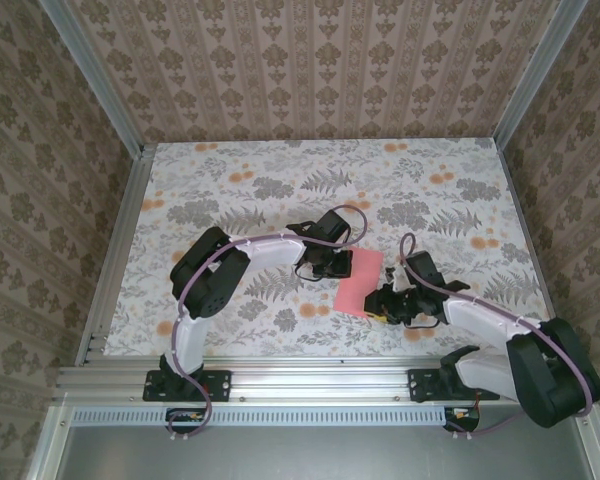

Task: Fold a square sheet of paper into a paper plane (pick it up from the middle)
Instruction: Fold the square sheet of paper in half at the center of the table.

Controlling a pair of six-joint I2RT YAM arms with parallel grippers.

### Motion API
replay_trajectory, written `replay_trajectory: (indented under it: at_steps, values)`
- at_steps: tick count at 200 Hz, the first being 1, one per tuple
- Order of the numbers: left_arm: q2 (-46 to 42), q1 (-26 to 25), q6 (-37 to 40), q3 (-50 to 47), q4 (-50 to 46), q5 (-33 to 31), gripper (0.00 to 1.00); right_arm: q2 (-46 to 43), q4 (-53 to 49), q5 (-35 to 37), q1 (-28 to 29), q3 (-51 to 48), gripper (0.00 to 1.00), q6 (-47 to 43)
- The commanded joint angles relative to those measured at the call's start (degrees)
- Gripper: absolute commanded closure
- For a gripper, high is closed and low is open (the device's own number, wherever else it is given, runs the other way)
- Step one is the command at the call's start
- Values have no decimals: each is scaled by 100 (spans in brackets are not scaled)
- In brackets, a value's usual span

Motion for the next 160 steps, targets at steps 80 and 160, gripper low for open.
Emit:
replay_trajectory:
  at_steps: [80, 160]
  values:
    - [217, -126, 155, -284, -790, -124, 100, -225, -1202, 788, 6, 991, 70, -407]
    - [228, -131, 211, -172, -898, -106, 100, 2454, 78, -195, -1400, 2451, 72, -767]
